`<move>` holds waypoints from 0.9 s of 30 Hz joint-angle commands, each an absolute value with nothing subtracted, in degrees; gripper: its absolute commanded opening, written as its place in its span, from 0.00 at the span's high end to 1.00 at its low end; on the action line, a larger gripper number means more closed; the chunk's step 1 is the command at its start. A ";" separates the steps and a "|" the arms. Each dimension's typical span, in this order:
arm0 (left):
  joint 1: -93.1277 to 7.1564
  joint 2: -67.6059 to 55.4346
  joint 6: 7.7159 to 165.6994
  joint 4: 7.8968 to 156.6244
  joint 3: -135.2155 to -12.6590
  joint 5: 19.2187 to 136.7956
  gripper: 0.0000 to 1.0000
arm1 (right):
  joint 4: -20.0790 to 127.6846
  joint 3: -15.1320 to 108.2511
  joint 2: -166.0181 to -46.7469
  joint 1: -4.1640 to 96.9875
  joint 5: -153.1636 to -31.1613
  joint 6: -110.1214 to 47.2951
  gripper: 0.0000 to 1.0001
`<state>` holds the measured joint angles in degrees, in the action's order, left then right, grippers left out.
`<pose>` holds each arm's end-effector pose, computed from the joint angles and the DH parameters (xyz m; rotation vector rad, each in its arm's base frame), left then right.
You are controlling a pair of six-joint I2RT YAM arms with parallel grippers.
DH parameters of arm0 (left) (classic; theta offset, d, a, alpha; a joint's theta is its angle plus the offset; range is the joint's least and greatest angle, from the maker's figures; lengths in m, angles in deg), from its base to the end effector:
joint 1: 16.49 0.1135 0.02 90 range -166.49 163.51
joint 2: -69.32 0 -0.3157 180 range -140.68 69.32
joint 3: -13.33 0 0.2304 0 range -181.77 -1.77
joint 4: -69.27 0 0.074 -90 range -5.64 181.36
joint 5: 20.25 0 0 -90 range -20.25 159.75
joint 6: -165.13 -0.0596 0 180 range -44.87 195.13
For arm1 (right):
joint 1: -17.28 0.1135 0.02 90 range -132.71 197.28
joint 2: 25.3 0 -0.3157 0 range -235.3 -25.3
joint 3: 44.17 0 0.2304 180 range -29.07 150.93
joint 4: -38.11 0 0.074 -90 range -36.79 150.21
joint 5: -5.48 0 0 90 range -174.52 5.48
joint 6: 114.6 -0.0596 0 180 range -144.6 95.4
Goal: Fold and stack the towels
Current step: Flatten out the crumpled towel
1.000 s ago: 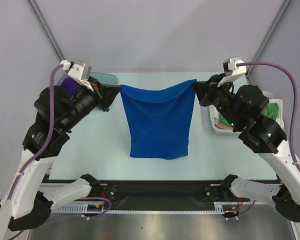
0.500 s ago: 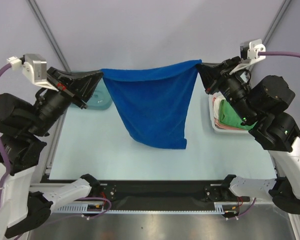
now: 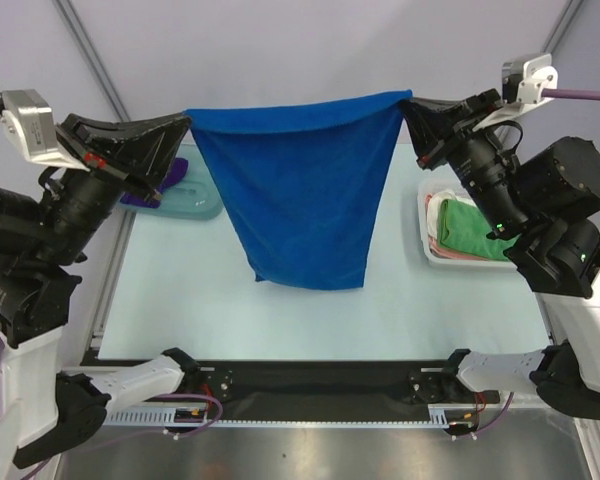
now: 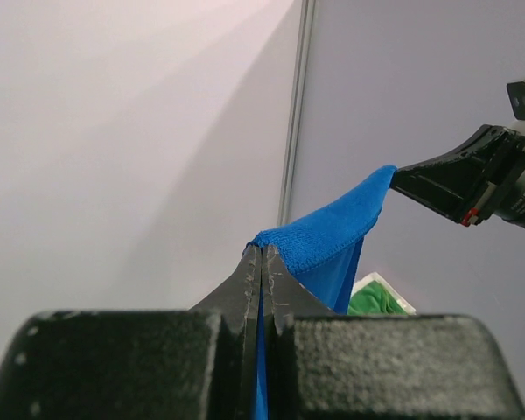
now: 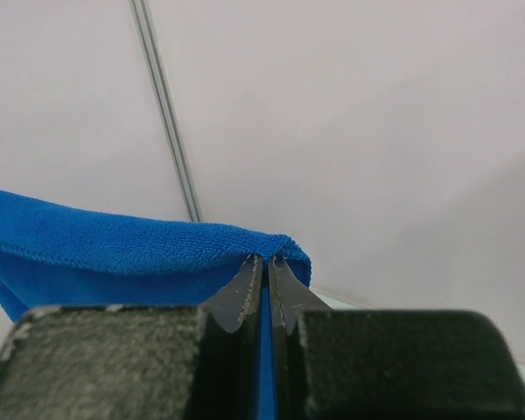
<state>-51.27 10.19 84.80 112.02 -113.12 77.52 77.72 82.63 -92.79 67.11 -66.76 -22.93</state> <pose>0.0511 -0.0453 0.6524 0.3759 1.1175 -0.7641 0.1041 0.0951 0.6474 -0.2890 1.2284 0.5382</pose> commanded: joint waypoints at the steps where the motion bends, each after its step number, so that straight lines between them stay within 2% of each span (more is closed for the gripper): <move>1: -51.64 7.80 82.95 108.62 -117.34 76.96 1.00 | 73.60 87.02 -94.20 67.47 -66.41 -20.12 1.00; 6: -51.55 2.53 81.90 109.33 -122.88 73.97 1.00 | 71.85 89.84 -97.89 67.47 -65.28 -17.40 1.00; 10: -51.12 -1.42 81.28 107.13 -121.30 70.54 1.00 | 69.64 89.40 -101.85 65.72 -63.24 -15.19 1.00; 15: -40.67 -6.87 87.42 101.87 -115.52 75.98 1.00 | 69.38 88.62 -110.10 52.21 -74.91 -23.71 1.00; 19: -34.07 -13.72 90.85 96.85 -112.69 77.30 1.00 | 66.05 88.61 -117.92 45.60 -80.56 -26.97 1.00; 25: -29.23 -30.86 93.50 92.19 -119.18 78.19 1.00 | 60.42 94.39 -132.60 37.16 -87.42 -32.24 1.00; 27: -28.88 -38.04 93.84 92.10 -125.38 77.30 1.00 | 59.54 97.38 -136.64 36.10 -88.30 -33.12 1.00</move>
<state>-29.61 -33.35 91.75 96.94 -116.68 77.01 65.70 91.06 -133.59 38.21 -83.77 -29.57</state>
